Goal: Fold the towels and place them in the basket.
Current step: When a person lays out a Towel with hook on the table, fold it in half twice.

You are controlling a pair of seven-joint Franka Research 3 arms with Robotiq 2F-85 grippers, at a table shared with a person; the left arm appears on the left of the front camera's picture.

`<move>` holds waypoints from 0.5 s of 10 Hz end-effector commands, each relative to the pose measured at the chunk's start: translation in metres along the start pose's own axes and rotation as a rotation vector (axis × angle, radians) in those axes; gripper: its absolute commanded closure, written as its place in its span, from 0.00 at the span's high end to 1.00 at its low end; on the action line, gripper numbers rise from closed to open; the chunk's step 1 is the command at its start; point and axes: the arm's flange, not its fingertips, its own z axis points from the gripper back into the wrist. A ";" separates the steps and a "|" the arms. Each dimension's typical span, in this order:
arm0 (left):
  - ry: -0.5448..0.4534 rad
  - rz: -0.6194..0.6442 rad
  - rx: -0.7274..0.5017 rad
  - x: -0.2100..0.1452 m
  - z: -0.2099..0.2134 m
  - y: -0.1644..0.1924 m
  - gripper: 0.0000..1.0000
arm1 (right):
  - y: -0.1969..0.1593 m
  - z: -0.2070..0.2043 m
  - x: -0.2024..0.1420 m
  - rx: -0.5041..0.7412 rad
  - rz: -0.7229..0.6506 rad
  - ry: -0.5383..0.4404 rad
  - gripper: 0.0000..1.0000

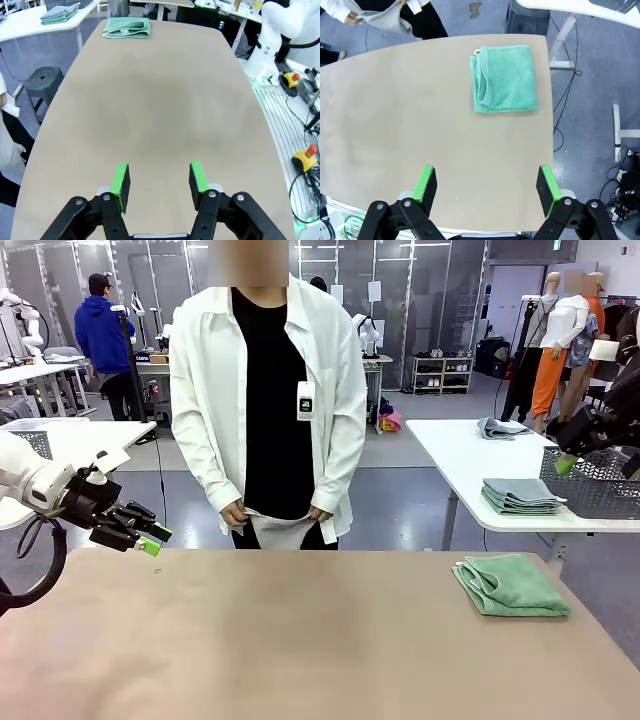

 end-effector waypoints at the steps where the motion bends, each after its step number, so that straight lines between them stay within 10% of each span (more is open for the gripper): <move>1: 0.001 -0.003 0.003 0.002 0.001 -0.001 0.62 | -0.001 -0.001 0.003 -0.001 -0.012 -0.004 1.00; 5: 0.001 -0.003 0.003 0.002 0.001 -0.001 0.62 | -0.001 -0.001 0.003 -0.001 -0.012 -0.004 1.00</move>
